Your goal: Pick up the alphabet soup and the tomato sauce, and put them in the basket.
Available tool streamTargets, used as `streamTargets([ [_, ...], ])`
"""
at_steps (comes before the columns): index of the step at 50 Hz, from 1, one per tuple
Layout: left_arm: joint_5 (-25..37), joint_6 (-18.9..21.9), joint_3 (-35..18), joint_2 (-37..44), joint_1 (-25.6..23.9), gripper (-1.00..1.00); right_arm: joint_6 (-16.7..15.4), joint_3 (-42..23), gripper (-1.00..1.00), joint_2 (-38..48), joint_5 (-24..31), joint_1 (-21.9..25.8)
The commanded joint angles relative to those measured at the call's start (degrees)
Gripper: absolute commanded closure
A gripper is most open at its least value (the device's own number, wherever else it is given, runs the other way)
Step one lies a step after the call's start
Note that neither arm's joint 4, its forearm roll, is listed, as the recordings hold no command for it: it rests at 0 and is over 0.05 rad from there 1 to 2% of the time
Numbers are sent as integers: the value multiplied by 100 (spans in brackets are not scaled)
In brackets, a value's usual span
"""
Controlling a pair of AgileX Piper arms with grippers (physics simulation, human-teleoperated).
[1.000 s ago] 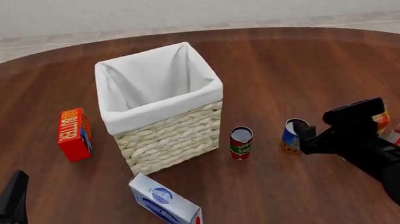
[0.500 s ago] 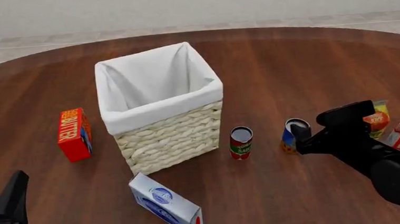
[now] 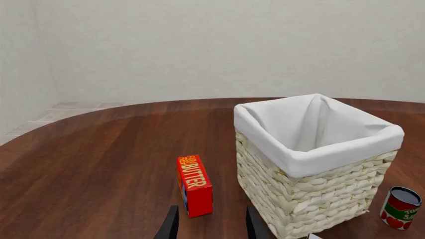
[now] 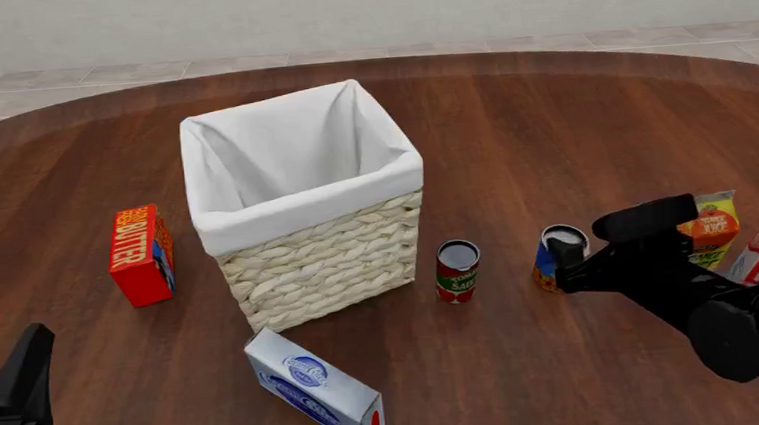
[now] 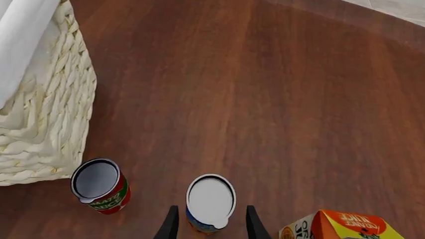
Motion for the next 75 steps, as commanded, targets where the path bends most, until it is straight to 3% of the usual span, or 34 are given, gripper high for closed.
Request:
streamTargets([
  [1,0,1,0,0,0,-100,18,-42,-100,153,-71,-16],
  [75,0,-3,0,0,0,-100,23,-332,-100,1231,-505,-15],
])
